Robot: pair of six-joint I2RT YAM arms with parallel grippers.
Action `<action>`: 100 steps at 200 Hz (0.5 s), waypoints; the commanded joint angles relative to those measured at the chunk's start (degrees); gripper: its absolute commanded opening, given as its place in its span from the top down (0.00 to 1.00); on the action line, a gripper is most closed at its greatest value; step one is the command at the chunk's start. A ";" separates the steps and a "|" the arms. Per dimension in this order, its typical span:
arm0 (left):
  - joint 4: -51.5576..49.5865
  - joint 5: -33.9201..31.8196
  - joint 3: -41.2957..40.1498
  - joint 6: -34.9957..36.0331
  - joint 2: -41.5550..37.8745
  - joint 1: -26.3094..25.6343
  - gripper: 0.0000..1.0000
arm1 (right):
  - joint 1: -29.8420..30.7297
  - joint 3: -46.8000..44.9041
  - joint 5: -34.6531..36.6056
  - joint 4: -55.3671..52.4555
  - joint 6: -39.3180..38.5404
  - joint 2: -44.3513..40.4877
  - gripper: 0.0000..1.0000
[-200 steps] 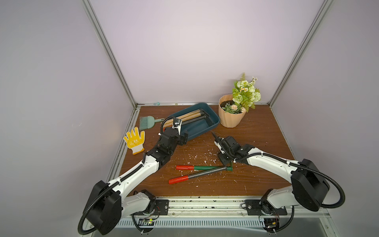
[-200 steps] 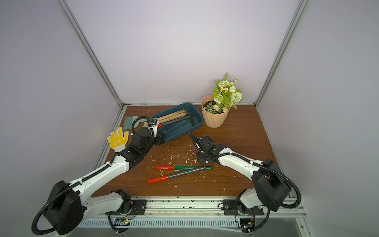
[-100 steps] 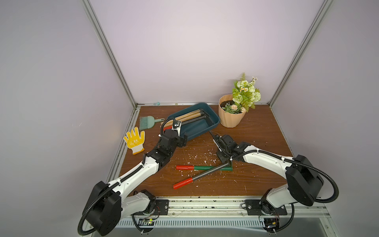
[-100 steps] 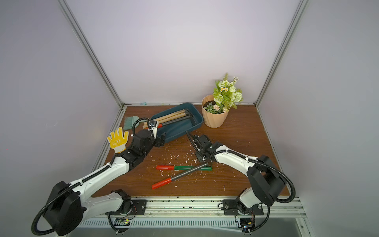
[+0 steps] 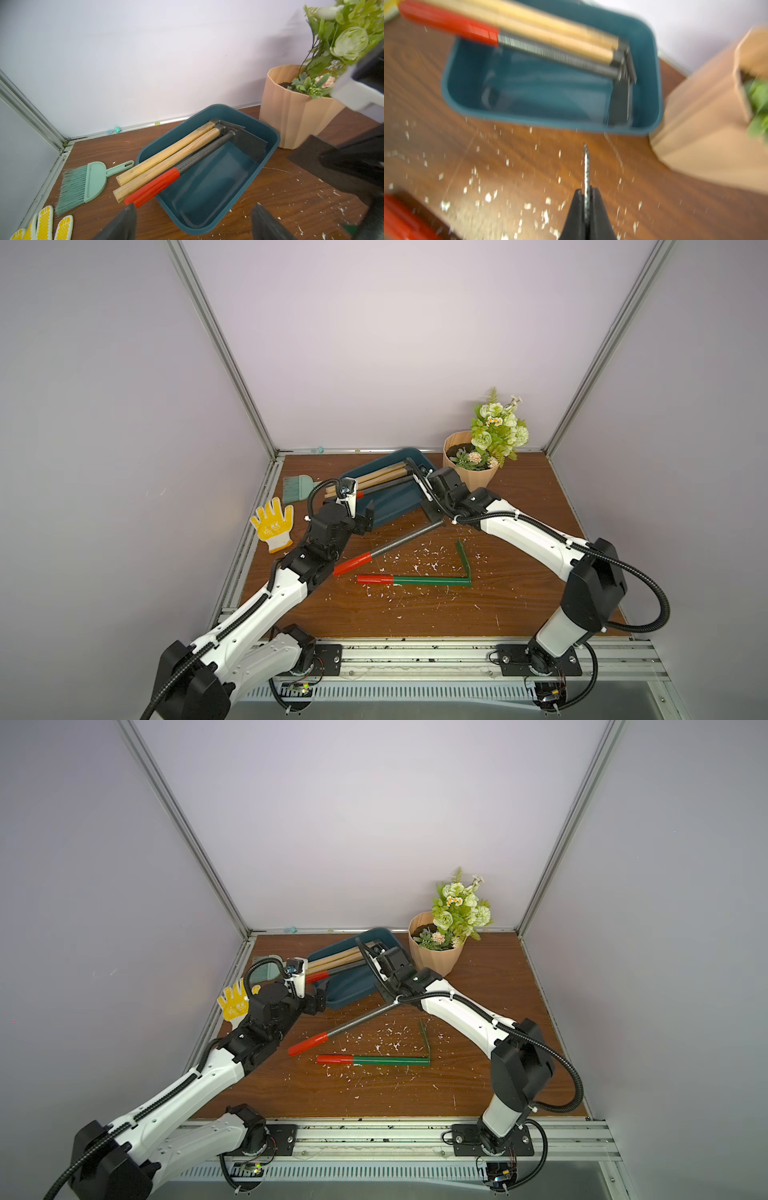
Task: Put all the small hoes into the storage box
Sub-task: Pick up the hoe from the center of the board, then place the hoe in the storage box.
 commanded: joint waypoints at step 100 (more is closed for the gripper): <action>-8.16 -2.95 3.41 -1.56 -4.25 0.47 0.13 | -9.86 36.43 -18.99 4.68 -11.14 24.10 1.00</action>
